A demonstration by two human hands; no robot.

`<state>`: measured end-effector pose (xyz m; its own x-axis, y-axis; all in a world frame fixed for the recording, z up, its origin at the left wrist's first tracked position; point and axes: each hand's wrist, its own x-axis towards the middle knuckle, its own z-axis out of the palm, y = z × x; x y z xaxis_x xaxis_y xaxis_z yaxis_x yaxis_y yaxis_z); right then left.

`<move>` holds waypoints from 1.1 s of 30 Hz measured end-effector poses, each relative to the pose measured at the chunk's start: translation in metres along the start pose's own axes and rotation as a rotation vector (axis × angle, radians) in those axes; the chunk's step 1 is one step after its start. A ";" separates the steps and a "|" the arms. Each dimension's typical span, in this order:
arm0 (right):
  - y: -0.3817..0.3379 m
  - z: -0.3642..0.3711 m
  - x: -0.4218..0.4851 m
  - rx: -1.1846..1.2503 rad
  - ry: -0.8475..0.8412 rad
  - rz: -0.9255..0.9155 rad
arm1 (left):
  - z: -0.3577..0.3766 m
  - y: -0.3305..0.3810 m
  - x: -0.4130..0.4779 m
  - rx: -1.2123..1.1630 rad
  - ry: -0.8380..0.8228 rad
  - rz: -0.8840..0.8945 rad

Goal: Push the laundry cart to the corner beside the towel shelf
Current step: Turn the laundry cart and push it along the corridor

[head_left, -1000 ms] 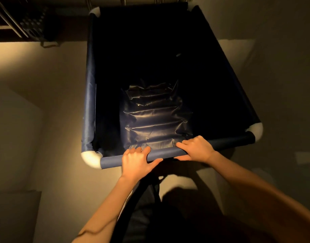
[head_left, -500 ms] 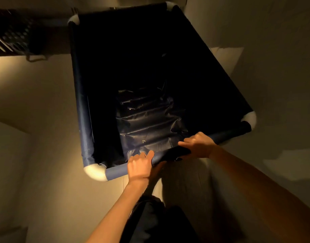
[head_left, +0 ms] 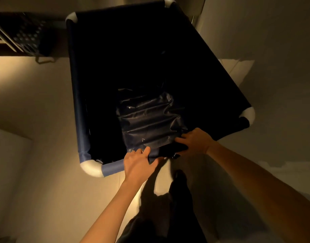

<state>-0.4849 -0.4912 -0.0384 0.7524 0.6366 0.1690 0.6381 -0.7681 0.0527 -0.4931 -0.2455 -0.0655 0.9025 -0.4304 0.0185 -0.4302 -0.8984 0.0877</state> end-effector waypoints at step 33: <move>0.127 0.057 0.040 -0.001 0.288 0.045 | -0.005 -0.046 0.111 0.043 0.245 -0.040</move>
<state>-0.3646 -0.5594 -0.0814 0.7027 0.5565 0.4433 0.6048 -0.7954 0.0396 -0.3732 -0.2517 -0.0628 0.8946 -0.3655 0.2569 -0.3902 -0.9194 0.0507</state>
